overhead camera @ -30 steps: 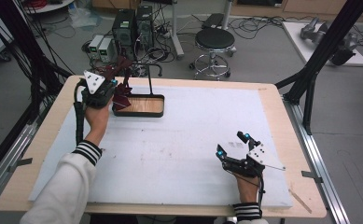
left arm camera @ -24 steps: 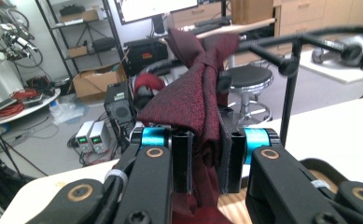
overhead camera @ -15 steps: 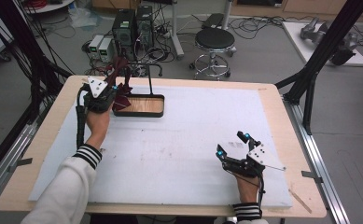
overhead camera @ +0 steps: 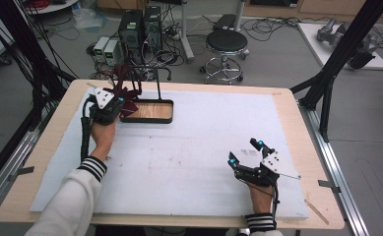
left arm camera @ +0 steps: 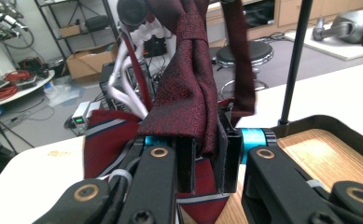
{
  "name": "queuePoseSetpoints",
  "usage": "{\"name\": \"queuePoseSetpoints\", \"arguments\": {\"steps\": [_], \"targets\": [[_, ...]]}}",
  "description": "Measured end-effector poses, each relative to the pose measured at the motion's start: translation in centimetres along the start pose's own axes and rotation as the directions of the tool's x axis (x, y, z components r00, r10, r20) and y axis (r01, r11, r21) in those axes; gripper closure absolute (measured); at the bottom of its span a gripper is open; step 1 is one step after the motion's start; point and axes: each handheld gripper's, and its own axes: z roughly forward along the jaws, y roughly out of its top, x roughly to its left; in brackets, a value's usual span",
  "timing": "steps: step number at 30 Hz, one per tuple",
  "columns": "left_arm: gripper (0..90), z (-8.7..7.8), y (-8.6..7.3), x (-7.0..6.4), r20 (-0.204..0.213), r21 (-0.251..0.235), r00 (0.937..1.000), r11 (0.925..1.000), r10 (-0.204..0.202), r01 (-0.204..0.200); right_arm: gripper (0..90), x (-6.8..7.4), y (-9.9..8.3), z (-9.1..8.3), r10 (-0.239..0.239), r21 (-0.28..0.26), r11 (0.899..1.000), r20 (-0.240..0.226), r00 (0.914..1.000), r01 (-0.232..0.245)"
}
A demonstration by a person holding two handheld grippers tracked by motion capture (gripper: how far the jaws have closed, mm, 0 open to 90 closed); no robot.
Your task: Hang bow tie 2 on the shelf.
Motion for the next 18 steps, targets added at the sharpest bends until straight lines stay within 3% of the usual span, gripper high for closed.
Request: {"name": "queuePoseSetpoints", "arguments": {"steps": [6,11,18], "targets": [[81.1,0.2,-0.5,0.1,0.018,0.015,0.9998,0.9999,0.004,-0.004,11.0,-0.1,-0.3,0.2,-0.001,0.004,1.000,0.005,1.0000,0.001],[80.8,0.1,-1.0,0.6,0.057,0.010,0.9982,0.9997,-0.021,0.021,11.0,-0.1,-0.6,0.1,0.001,0.005,1.000,0.008,1.0000,-0.001],[79.0,0.2,-1.2,0.9,0.074,0.020,0.9965,0.9991,-0.038,0.037,11.0,-0.2,-0.8,0.3,-0.002,0.022,1.000,0.012,0.9999,0.001]]}}
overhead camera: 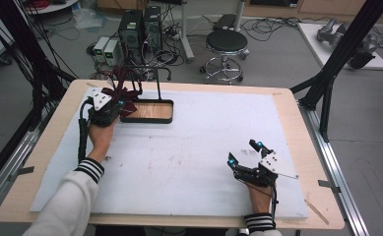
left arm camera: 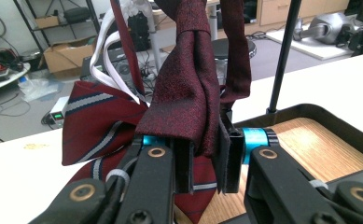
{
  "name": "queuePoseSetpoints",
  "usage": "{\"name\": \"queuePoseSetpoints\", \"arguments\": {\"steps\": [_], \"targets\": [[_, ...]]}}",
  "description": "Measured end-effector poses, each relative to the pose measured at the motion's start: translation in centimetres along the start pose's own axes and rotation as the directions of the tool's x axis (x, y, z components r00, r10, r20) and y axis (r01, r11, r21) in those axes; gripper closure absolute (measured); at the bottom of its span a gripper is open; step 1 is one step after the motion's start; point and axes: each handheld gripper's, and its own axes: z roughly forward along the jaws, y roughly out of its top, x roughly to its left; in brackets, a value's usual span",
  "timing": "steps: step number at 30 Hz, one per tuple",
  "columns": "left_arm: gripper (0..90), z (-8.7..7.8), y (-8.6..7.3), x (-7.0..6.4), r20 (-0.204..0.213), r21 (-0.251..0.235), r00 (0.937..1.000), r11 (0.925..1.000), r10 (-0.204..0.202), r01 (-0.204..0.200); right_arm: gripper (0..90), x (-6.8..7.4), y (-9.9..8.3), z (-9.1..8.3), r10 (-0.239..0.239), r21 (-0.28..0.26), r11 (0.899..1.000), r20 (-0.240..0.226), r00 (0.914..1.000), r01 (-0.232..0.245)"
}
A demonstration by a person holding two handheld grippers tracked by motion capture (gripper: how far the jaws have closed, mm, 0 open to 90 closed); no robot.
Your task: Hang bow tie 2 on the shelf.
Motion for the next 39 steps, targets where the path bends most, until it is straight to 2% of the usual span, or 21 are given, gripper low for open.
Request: {"name": "queuePoseSetpoints", "arguments": {"steps": [3,6,8,10,12,17,21,22,28,34,39], "targets": [[73.7,0.1,-0.1,0.1,0.001,0.021,0.9998,0.9995,-0.022,0.022,11.0,-0.1,0.0,0.0,-0.003,0.001,1.000,0.002,1.0000,0.003],[62.1,0.1,-0.3,0.4,0.027,0.036,0.9982,0.9980,-0.053,0.052,11.0,-0.1,0.0,0.0,0.006,0.003,1.000,0.003,1.0000,-0.006],[52.8,0.1,-0.3,0.6,0.064,0.039,0.9957,0.9972,-0.066,0.064,11.0,-0.1,0.0,-0.1,0.005,-0.001,1.000,0.006,1.0000,-0.005],[44.5,0.0,-0.4,0.6,0.095,0.032,0.9928,0.9970,-0.073,0.070,11.0,-0.2,-0.1,-0.1,0.001,0.001,1.000,0.005,1.0000,-0.001],[34.0,-0.2,-0.3,0.7,0.106,0.022,0.9916,0.9971,-0.075,0.073,10.9,-0.2,-0.1,-0.1,0.007,0.000,1.000,0.007,1.0000,-0.007],[23.4,-0.8,-0.1,1.1,0.133,-0.012,0.9874,0.9960,-0.086,0.088,11.0,-0.3,-0.2,-0.2,0.008,0.001,1.000,0.013,0.9999,-0.008],[18.0,-1.3,0.0,1.4,0.154,-0.023,0.9839,0.9952,-0.090,0.095,11.0,-0.4,-0.2,-0.2,0.001,-0.001,1.000,0.018,0.9998,-0.001],[17.8,-1.4,0.0,1.5,0.164,-0.026,0.9823,0.9951,-0.090,0.096,11.0,-0.3,-0.2,-0.2,0.006,0.003,1.000,0.014,0.9999,-0.006],[16.9,-2.2,-0.9,2.1,0.170,-0.036,0.9820,0.9952,-0.084,0.091,11.0,-0.3,-0.2,-0.2,0.005,-0.002,1.000,0.019,0.9998,-0.005],[16.1,-3.5,-1.3,2.6,0.195,-0.077,0.9783,0.9932,-0.071,0.087,11.0,-0.3,-0.2,-0.2,0.005,-0.002,1.000,0.020,0.9998,-0.004],[15.0,-5.2,-1.5,2.8,0.242,-0.122,0.9695,0.9902,-0.037,0.068,11.0,-0.3,-0.1,-0.3,0.002,-0.010,1.000,0.020,0.9998,-0.002]]}}
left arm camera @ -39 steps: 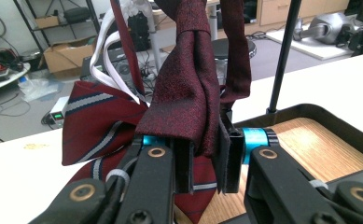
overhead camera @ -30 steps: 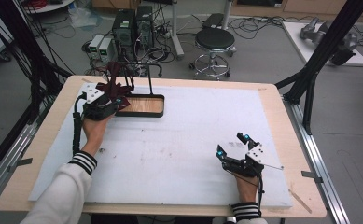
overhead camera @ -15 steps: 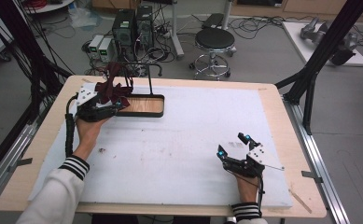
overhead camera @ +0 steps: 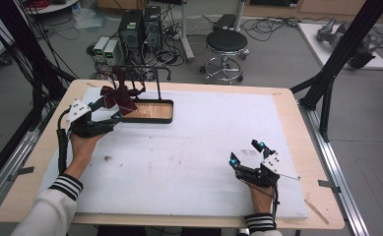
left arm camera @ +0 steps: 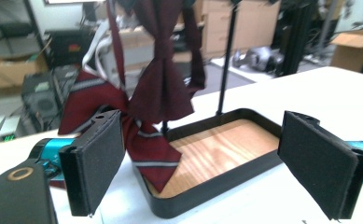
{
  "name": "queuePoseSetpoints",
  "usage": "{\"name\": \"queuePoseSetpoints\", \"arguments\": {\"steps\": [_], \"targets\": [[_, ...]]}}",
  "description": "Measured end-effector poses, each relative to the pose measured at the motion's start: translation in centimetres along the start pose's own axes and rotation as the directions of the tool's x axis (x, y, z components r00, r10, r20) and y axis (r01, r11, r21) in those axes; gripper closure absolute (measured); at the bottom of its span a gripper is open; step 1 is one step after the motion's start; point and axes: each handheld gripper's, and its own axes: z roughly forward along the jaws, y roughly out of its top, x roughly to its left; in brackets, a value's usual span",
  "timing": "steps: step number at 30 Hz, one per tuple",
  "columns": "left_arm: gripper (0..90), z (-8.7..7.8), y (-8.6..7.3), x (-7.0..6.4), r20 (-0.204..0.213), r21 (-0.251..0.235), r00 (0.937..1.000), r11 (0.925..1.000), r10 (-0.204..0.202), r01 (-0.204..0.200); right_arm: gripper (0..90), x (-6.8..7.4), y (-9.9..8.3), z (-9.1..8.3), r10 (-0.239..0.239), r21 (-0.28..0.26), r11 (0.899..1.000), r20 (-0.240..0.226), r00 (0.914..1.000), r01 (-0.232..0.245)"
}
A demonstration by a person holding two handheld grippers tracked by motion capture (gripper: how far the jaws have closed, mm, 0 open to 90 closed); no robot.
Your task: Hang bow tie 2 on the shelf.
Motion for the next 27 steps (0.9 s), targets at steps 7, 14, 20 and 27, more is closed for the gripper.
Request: {"name": "queuePoseSetpoints", "arguments": {"steps": [7,14,20,27], "targets": [[14.4,-3.3,-0.9,-0.6,0.100,-0.058,0.9943,0.9978,0.036,-0.031,11.0,0.1,0.0,0.0,0.006,-0.003,1.000,0.002,1.0000,-0.006],[13.2,-6.3,-2.9,-1.5,0.165,-0.092,0.9850,0.9951,0.049,-0.034,11.0,0.2,-0.3,-0.1,0.010,-0.003,1.000,0.019,0.9998,-0.010],[13.2,-7.8,-4.6,-2.5,0.187,-0.098,0.9797,0.9938,0.071,-0.053,11.0,0.3,-0.5,-0.2,0.008,-0.003,1.000,0.029,0.9995,-0.008],[13.2,-8.8,-6.2,-3.0,0.176,-0.123,0.9816,0.9910,0.074,-0.052,11.0,0.4,-0.8,-0.2,0.010,0.000,1.000,0.037,0.9993,-0.010]]}}
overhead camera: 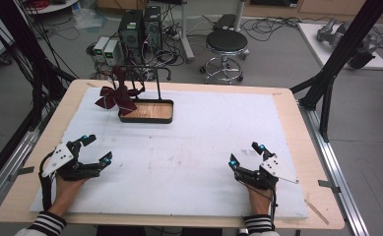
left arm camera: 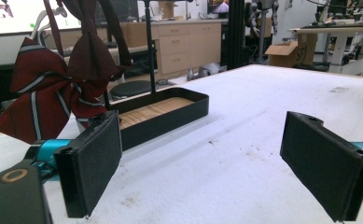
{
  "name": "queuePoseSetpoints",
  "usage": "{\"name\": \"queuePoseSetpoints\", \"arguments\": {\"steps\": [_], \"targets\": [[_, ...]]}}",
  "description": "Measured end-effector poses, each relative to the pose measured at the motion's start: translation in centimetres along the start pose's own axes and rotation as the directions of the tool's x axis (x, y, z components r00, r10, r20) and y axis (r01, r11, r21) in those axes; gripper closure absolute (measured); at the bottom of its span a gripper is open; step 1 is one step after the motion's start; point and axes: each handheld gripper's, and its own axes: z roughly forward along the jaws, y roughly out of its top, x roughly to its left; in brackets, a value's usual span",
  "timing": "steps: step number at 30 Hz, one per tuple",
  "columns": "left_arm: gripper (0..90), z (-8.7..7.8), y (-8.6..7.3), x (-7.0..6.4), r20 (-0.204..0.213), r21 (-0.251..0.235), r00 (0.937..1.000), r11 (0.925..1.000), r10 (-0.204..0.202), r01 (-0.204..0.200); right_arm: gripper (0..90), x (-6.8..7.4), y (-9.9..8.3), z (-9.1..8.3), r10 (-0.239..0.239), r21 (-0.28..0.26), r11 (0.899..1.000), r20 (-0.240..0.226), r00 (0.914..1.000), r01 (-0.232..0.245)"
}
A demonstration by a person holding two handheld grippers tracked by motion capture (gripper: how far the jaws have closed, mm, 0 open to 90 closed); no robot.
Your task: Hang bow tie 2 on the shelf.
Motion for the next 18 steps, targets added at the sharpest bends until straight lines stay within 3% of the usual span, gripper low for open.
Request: {"name": "queuePoseSetpoints", "arguments": {"steps": [6,18], "targets": [[13.2,-0.31,-0.52,0.02,-0.015,-0.017,0.9998,0.9998,-0.012,0.012,11.0,0.09,-0.36,0.01,-0.006,-0.004,1.000,0.008,1.0000,0.006],[13.2,-0.21,-0.77,0.23,-0.007,0.005,0.9992,0.9992,-0.041,0.041,11.0,0.15,-0.53,-0.02,-0.008,-0.002,1.000,0.011,0.9999,0.008]]}}
